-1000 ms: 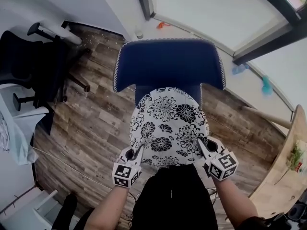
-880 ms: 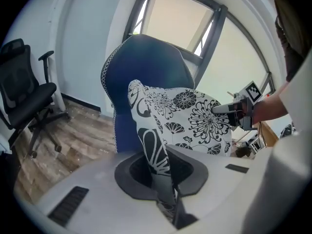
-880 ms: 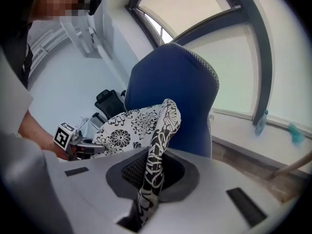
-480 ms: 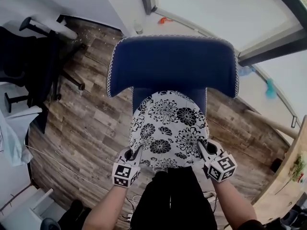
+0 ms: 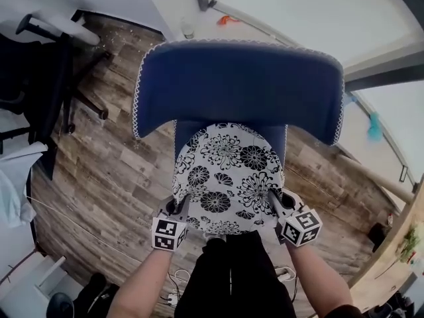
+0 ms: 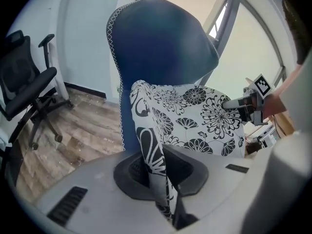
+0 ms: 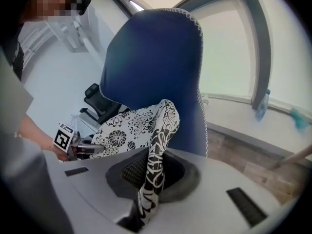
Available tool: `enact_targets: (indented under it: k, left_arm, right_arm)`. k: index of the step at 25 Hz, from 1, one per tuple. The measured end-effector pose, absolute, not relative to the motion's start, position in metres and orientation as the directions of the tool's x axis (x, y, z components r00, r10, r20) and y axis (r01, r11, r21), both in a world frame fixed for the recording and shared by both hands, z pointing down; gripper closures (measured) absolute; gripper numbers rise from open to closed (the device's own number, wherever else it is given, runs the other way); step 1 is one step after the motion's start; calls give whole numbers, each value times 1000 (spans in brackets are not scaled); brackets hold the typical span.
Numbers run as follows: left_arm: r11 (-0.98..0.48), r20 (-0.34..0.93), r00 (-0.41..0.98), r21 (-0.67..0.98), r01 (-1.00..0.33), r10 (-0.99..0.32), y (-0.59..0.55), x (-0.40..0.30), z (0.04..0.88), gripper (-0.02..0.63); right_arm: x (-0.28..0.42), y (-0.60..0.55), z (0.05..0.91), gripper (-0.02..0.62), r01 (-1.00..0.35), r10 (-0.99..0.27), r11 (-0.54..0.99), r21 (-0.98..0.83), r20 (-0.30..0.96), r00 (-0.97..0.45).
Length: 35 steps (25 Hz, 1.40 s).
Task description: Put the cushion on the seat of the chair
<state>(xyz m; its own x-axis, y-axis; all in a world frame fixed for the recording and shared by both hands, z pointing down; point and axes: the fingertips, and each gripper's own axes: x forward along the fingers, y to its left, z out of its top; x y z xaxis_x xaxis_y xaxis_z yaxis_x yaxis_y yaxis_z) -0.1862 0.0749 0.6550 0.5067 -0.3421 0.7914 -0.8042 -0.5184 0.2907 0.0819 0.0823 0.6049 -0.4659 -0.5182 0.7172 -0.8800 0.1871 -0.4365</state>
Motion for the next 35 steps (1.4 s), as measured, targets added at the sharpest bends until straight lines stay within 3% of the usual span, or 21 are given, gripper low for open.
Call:
enact_targets:
  k: [7, 13, 18, 22, 27, 30, 35]
  left_arm:
    - [-476, 800, 478, 282, -833, -363, 67, -202, 671, 573]
    - [-350, 794, 404, 258, -900, -453, 52, -230, 676, 402]
    - [-267, 781, 337, 225, -937, -525, 45, -259, 665, 399]
    - [-280, 756, 338, 211, -937, -560, 35, -262, 651, 399]
    - [-301, 731, 346, 198, -933, -589, 26, -263, 637, 399]
    - [-309, 716, 348, 191, -932, -605, 23, -264, 624, 399]
    - [-339, 663, 374, 187, -922, -648, 14, -259, 592, 399]
  right_arm:
    - [92, 86, 622, 552, -880, -518, 93, -465, 733, -442]
    - [95, 85, 633, 551, -885, -526, 70, -460, 737, -425]
    - [95, 86, 636, 551, -886, -530, 43, -462, 741, -412]
    - [99, 84, 636, 550, -912, -535, 45, -408, 761, -367]
    - [121, 84, 642, 395, -971, -546, 7, -237, 813, -202]
    - [137, 85, 634, 373, -986, -580, -56, -159, 808, -98]
    - [131, 80, 607, 371, -985, -656, -35, -167, 748, -104]
